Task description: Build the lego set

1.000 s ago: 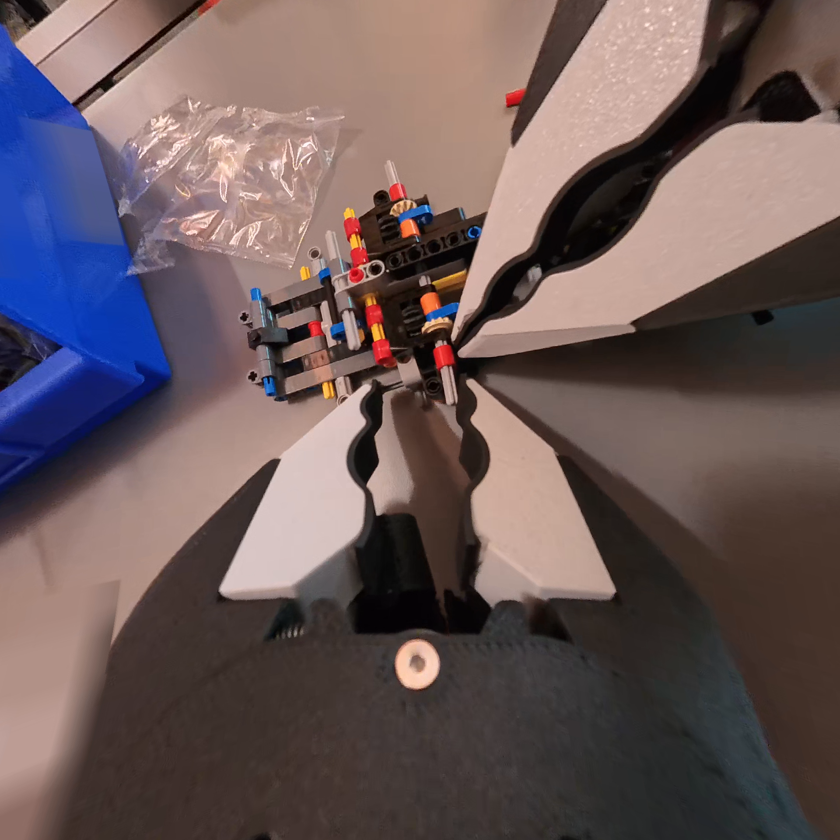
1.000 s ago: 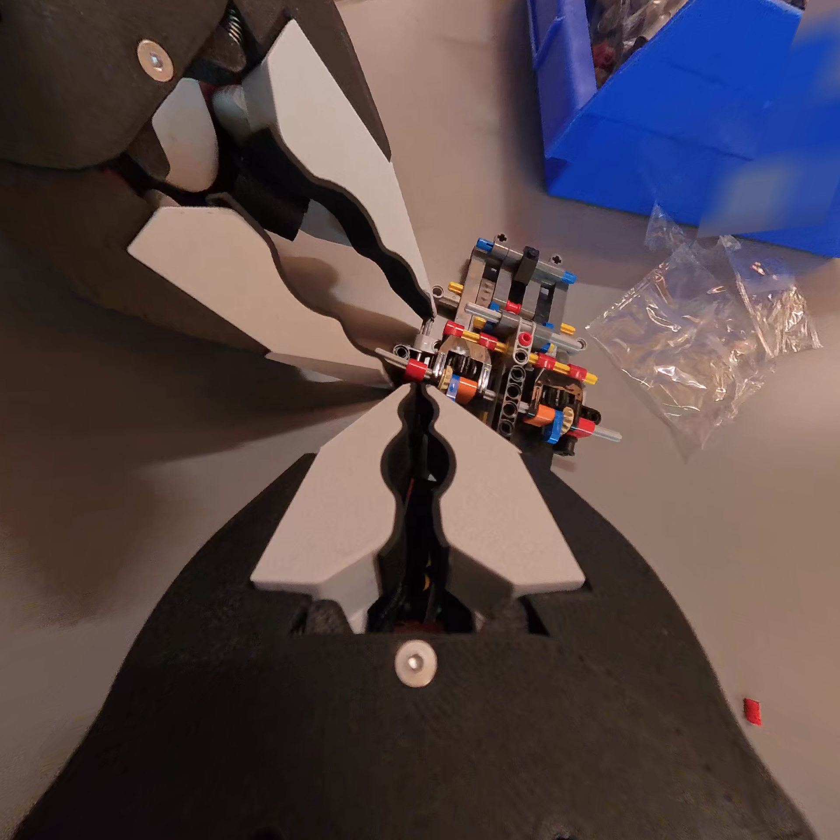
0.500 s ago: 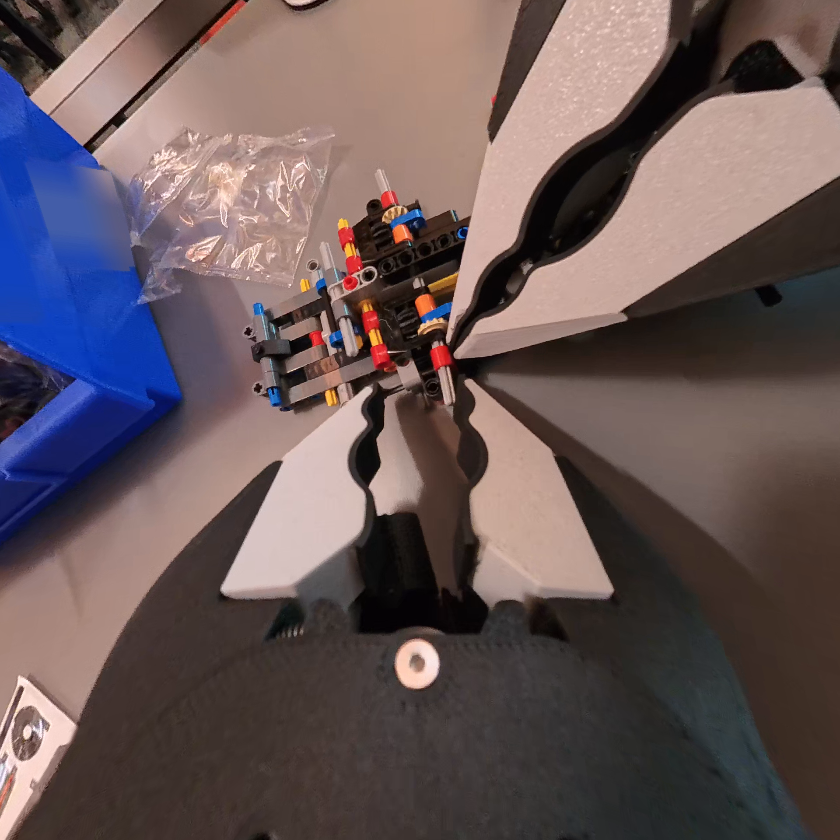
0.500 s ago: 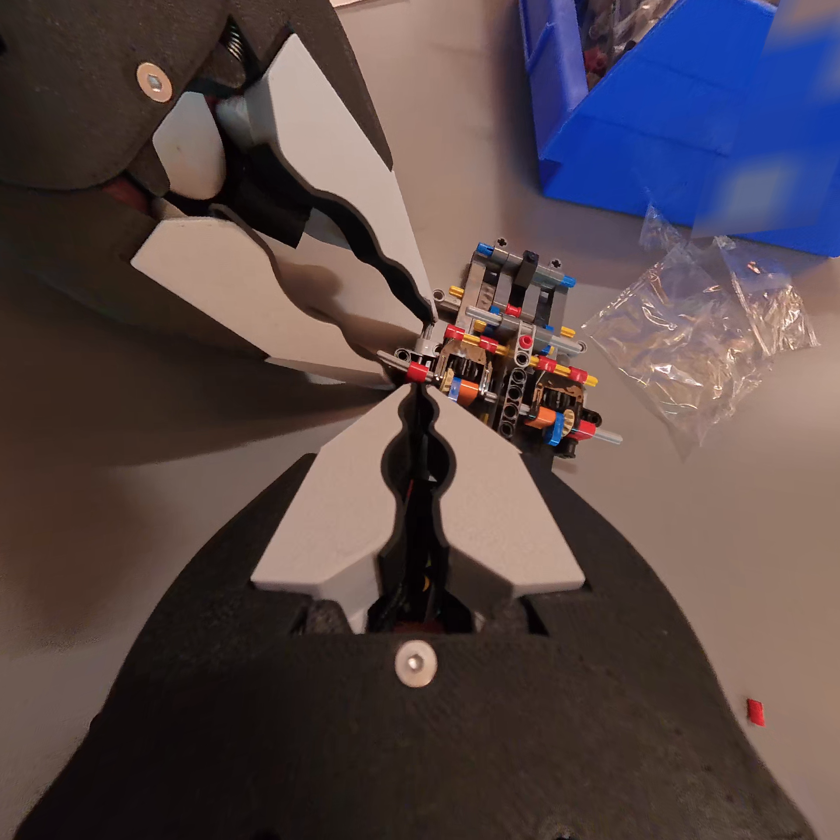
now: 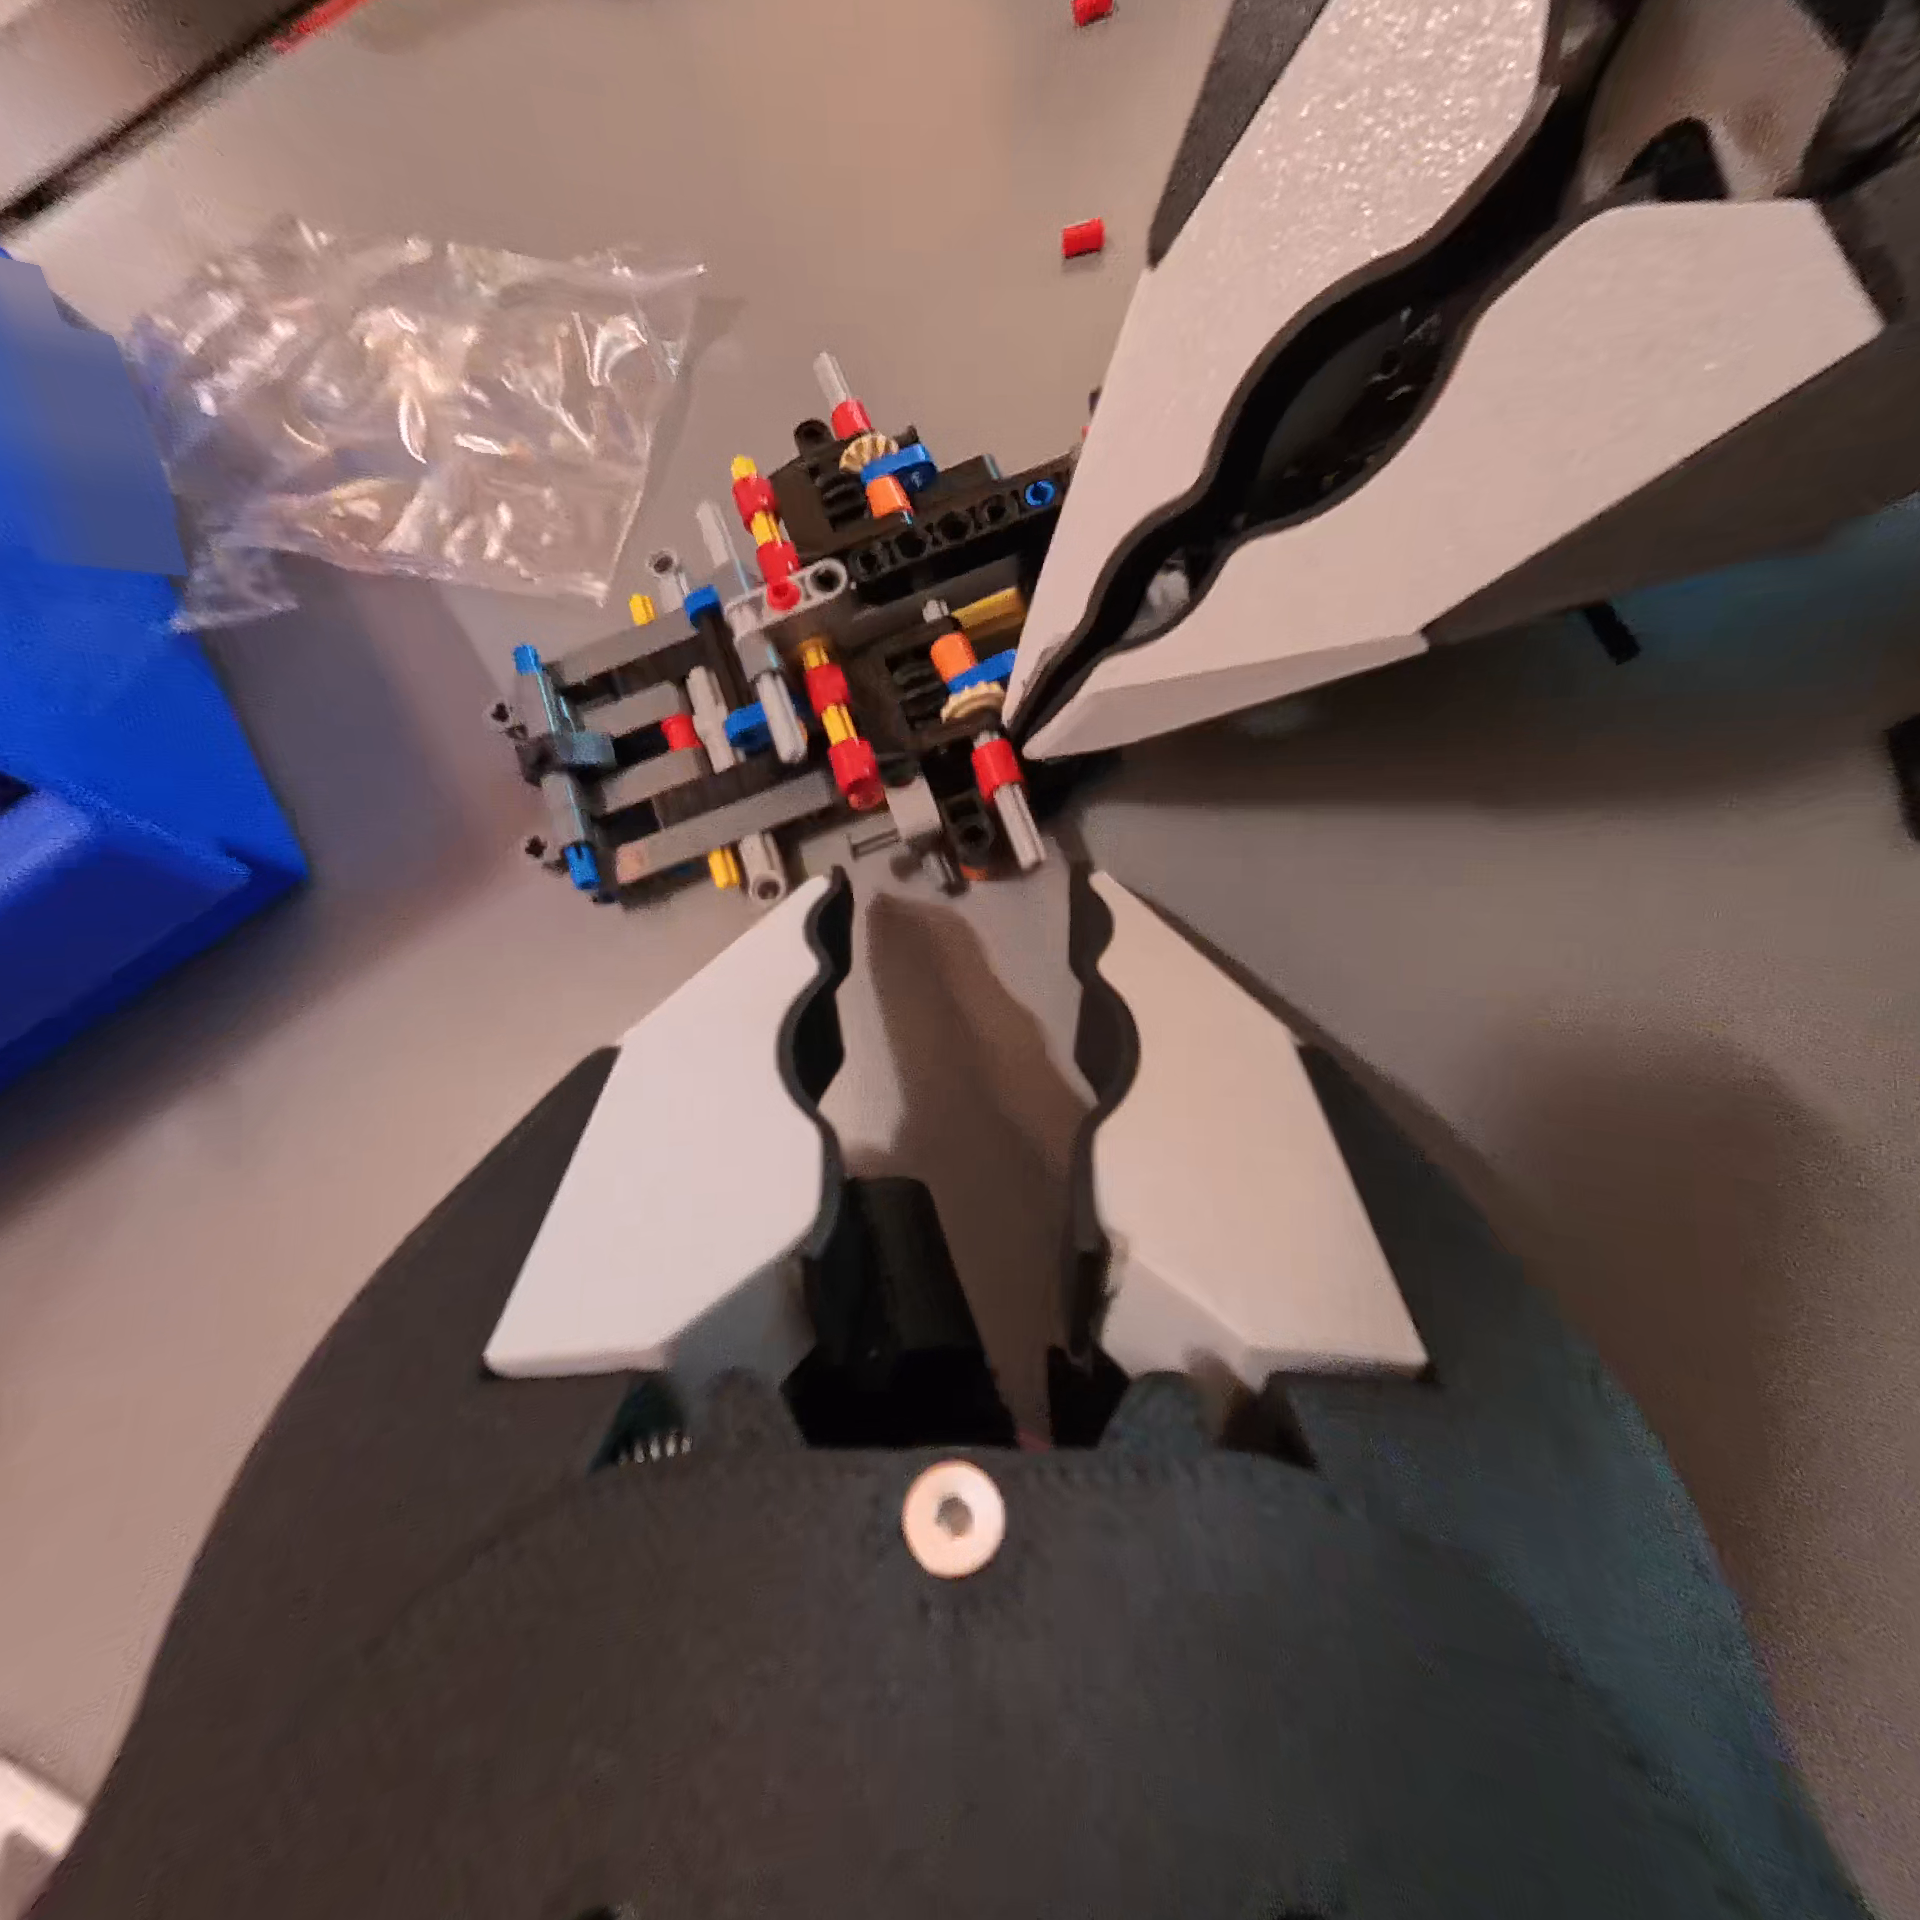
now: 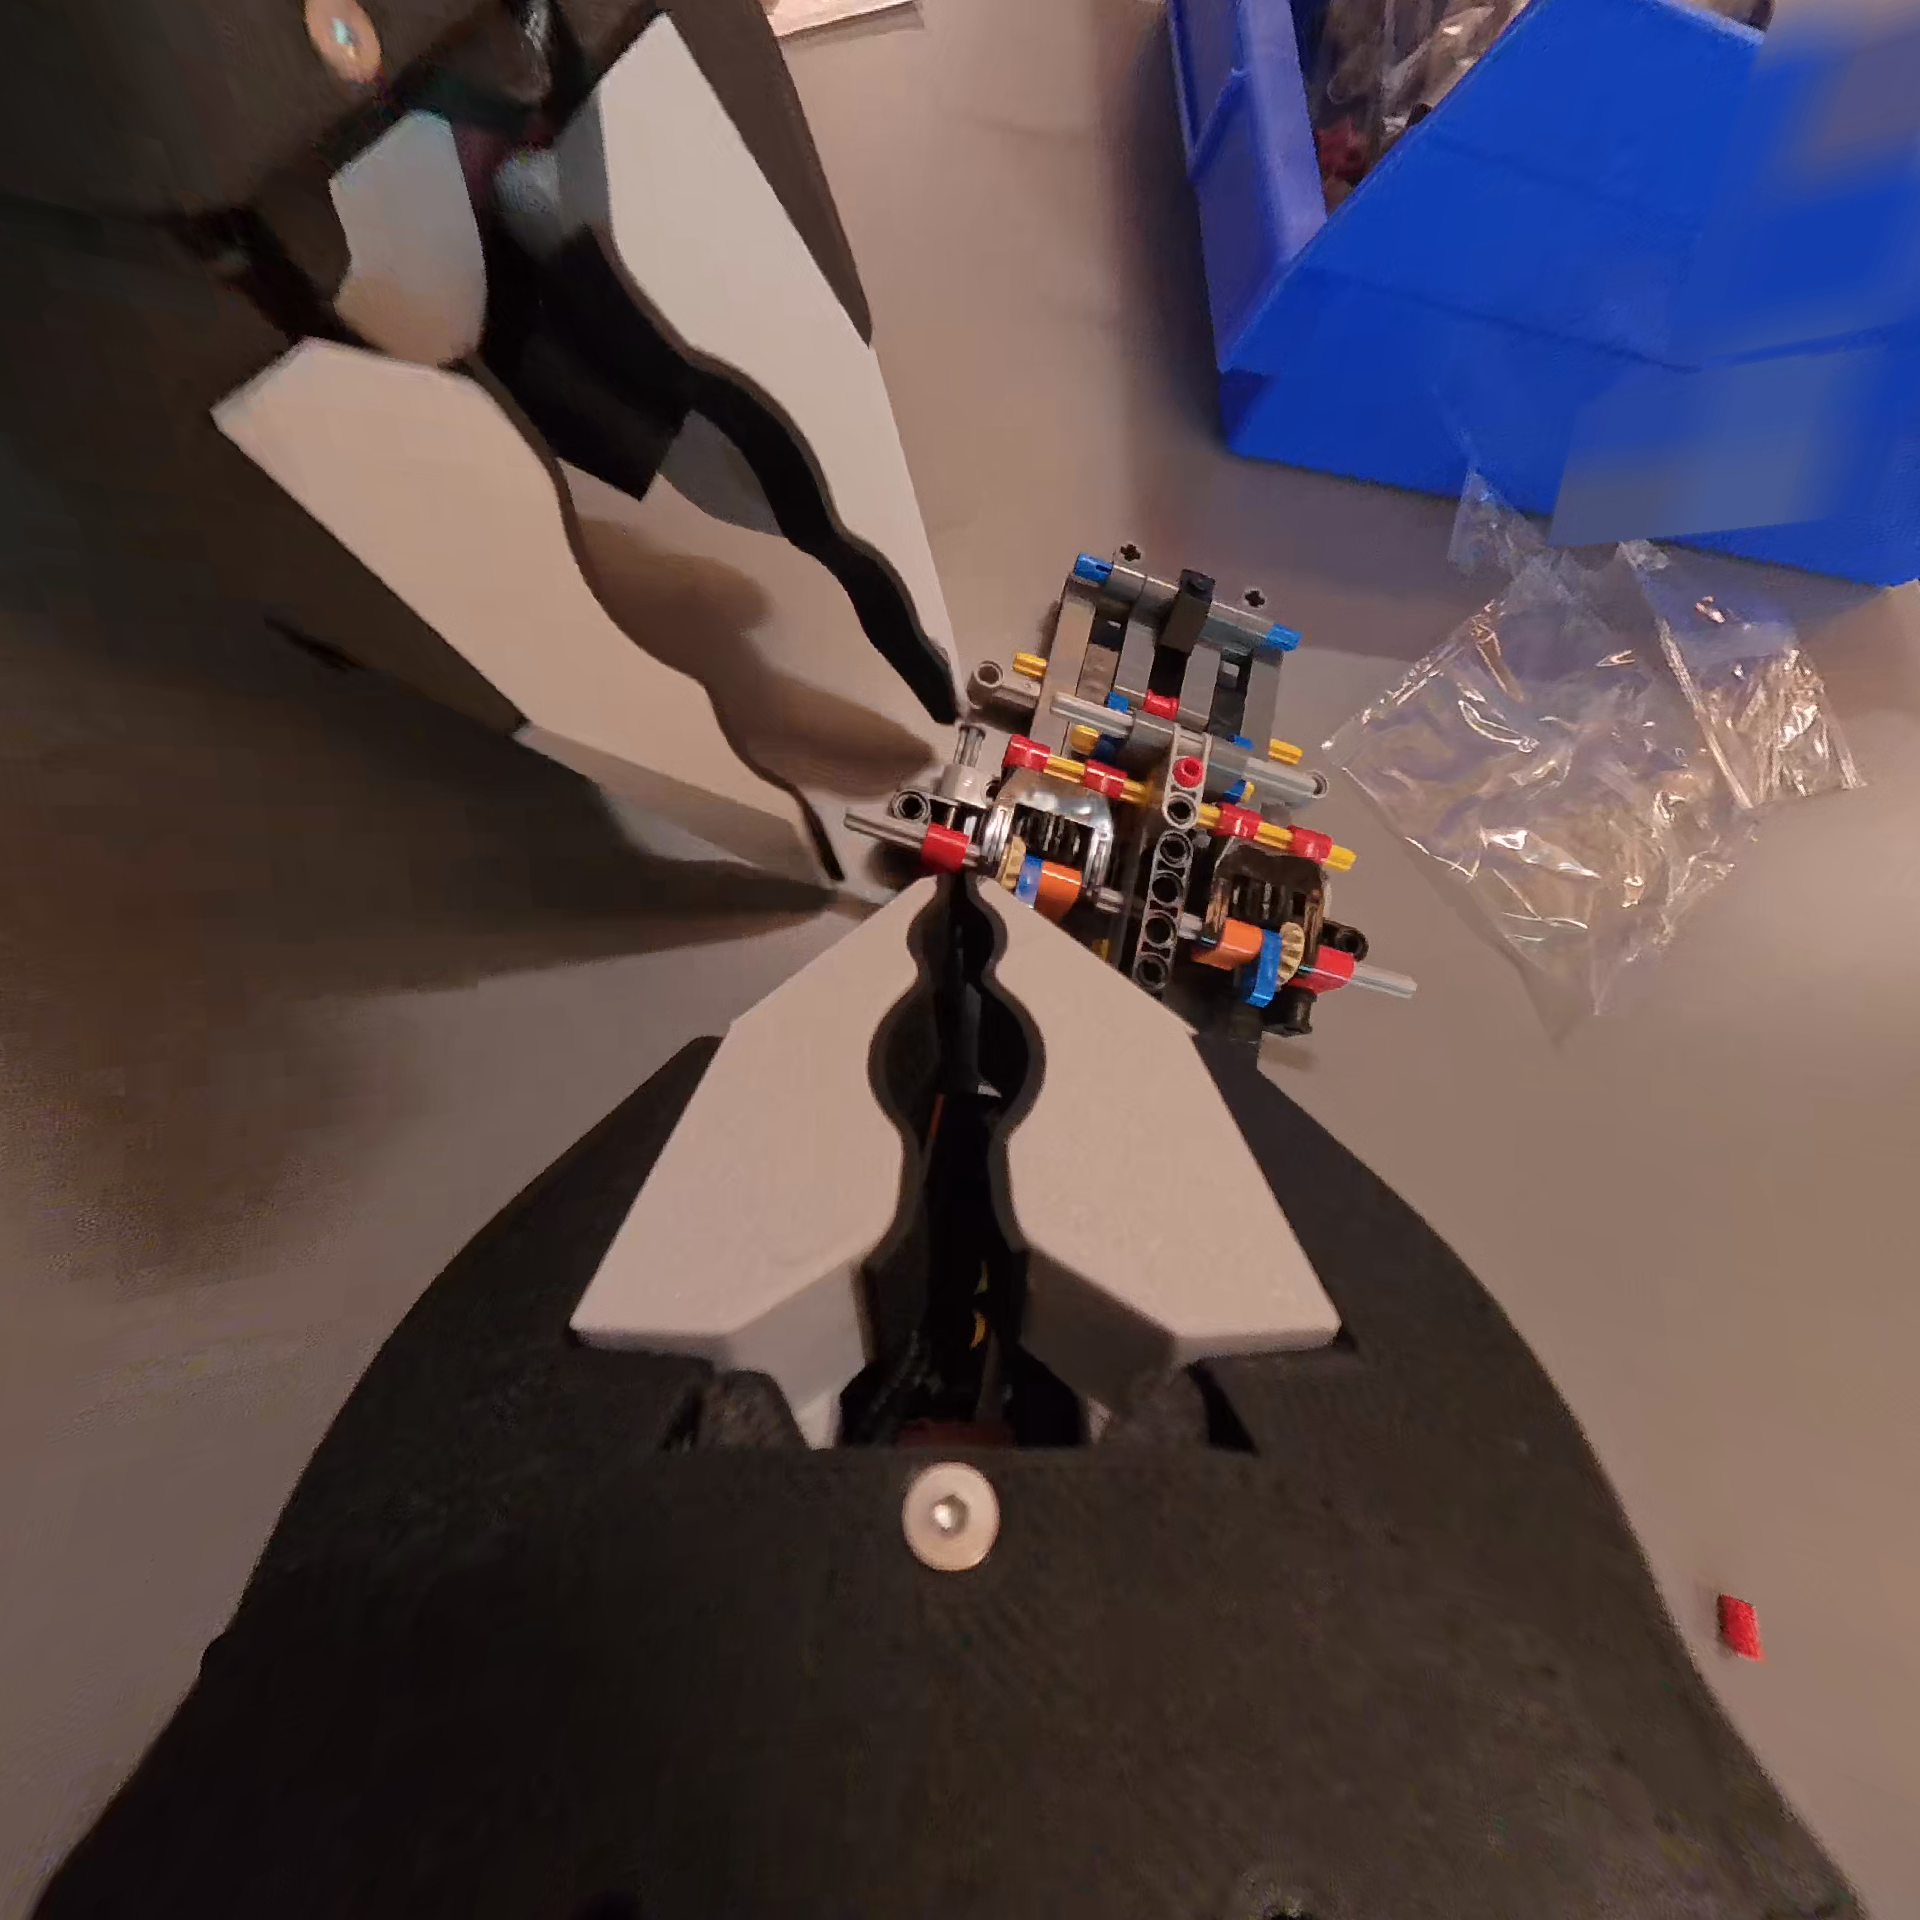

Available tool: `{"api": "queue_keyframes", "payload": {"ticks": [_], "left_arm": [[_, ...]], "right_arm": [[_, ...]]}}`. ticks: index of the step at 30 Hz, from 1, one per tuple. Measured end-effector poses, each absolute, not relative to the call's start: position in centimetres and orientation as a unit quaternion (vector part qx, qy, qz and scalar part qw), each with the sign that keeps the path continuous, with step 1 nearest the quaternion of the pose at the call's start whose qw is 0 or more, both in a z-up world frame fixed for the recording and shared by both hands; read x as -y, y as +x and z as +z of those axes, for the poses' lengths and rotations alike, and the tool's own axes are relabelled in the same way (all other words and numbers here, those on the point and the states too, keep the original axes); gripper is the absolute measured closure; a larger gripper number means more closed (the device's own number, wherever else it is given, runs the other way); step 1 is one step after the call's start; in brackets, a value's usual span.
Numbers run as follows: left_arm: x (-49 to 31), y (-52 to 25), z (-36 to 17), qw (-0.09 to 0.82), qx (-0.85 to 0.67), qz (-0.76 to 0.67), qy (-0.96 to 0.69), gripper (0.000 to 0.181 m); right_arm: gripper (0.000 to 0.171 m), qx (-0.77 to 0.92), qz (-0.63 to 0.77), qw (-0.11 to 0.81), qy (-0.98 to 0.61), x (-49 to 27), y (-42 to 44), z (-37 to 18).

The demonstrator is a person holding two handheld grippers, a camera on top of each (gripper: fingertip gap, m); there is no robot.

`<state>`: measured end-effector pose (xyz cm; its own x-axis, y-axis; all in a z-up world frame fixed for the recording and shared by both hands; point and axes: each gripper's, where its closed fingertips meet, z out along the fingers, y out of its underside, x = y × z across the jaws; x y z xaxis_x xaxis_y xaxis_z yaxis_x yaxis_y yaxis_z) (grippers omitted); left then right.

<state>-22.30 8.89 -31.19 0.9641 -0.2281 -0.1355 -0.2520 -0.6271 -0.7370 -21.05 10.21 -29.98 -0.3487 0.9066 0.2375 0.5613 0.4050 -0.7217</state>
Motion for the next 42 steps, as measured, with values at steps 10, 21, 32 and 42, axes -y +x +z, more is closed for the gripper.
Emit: {"api": "queue_keyframes", "payload": {"ticks": [10, 21, 32, 42], "left_arm": [[-9.4, -23.9, -30.5, 0.427, -0.054, -0.053, -0.901, 0.153], [-9.5, -22.9, -30.8, 0.417, -0.093, -0.073, -0.901, 0.150], [-9.4, -22.7, -31.4, 0.406, -0.167, -0.008, -0.898, 0.145], [-10.1, -23.4, -31.0, 0.425, -0.186, 0.088, -0.881, 0.150]], "right_arm": [[0.171, 0.774, 0.279, 0.311, -0.477, -10.2, -21.0, -29.9], [0.171, 0.775, 0.278, 0.311, -0.474, -10.1, -21.0, -29.9], [0.171, 0.774, 0.277, 0.311, -0.476, -10.2, -21.1, -29.9], [0.171, 0.772, 0.272, 0.316, -0.481, -10.5, -21.2, -29.9]]}}
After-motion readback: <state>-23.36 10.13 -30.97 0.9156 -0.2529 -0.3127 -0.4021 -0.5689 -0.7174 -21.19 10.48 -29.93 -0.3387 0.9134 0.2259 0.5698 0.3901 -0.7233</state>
